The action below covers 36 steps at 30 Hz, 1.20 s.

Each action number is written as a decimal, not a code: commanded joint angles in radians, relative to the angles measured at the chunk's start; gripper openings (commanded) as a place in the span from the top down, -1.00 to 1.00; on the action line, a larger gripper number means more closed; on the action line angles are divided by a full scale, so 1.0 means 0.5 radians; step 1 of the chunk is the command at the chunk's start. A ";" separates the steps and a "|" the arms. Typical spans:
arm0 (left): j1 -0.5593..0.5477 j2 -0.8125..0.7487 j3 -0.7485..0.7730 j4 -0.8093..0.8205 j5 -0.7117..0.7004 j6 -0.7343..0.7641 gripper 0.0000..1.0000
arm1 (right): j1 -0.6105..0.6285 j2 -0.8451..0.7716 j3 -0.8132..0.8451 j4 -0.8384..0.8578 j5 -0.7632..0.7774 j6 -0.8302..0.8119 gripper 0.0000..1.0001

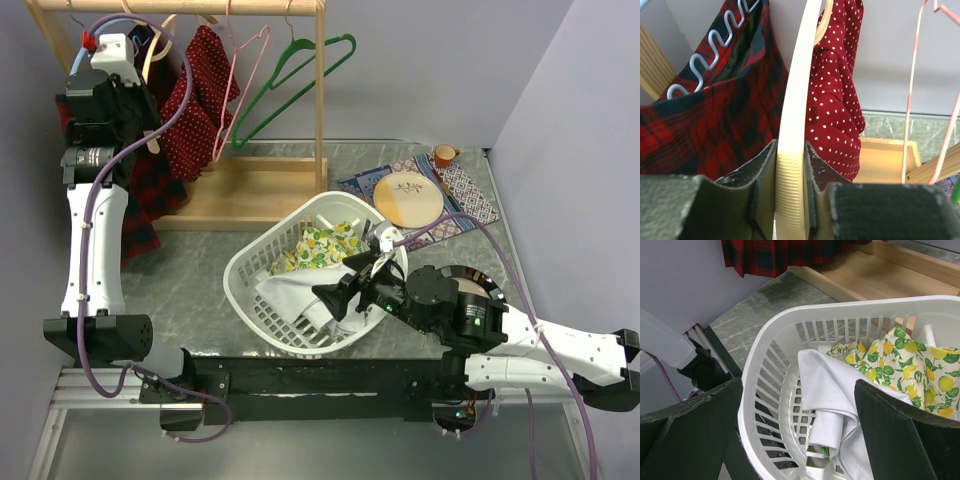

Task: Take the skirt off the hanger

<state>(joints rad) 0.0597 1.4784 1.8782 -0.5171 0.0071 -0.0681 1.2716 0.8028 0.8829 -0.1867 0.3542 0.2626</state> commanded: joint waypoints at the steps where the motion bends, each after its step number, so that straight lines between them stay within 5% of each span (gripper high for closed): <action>1: 0.003 -0.033 0.177 0.194 0.072 -0.100 0.98 | -0.003 -0.041 0.106 0.048 0.037 -0.025 -0.99; 9: 0.000 -0.021 0.358 0.221 0.102 -0.085 0.99 | -0.003 -0.130 0.078 0.073 0.046 -0.007 -0.99; 36: 0.000 -0.103 0.085 0.730 0.185 0.115 0.98 | -0.003 -0.164 0.078 0.079 0.077 0.009 -0.99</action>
<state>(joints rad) 0.0643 1.4544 1.8805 -0.4213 0.0303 -0.0326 1.2716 0.7197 0.8837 -0.1867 0.3698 0.2687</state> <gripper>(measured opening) 0.260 0.993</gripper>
